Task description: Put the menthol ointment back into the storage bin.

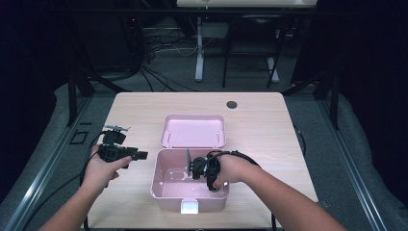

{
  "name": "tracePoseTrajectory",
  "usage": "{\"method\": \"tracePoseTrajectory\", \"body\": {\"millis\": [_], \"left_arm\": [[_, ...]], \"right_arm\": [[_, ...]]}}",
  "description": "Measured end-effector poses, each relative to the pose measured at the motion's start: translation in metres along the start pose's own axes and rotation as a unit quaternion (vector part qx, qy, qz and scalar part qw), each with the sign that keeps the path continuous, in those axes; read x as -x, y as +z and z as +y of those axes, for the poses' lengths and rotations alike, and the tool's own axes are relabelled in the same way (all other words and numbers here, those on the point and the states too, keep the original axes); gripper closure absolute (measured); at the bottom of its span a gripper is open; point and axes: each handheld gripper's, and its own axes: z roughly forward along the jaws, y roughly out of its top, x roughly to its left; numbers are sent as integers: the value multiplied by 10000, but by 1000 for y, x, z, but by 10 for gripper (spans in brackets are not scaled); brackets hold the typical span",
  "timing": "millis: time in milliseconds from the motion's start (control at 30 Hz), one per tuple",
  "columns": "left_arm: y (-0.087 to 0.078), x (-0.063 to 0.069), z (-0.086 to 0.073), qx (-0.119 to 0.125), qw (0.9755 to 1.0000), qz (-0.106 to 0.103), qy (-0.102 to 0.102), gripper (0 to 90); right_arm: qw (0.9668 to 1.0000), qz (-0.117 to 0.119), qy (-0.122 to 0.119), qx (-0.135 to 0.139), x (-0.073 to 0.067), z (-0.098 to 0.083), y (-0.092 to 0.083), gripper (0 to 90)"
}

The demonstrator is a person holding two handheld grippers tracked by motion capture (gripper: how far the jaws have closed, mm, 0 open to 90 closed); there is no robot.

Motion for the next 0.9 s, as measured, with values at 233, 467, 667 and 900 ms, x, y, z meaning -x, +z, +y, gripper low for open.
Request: {"method": "tracePoseTrajectory", "body": {"millis": [233,467,667,900], "left_arm": [[1,1,0,-9,10000,29,23,467],[0,2,0,-16,10000,44,53,467],[1,3,0,-46,9999,60,66,467],[0,6,0,-9,9998,121,170,457]], "right_arm": [[9999,0,104,135,0,-2,-6,463],[9996,9,170,230,0,-3,-13,456],[9989,-89,270,359,3,-8,-26,455],[9981,-114,365,485,4,-12,-38,451]]}}
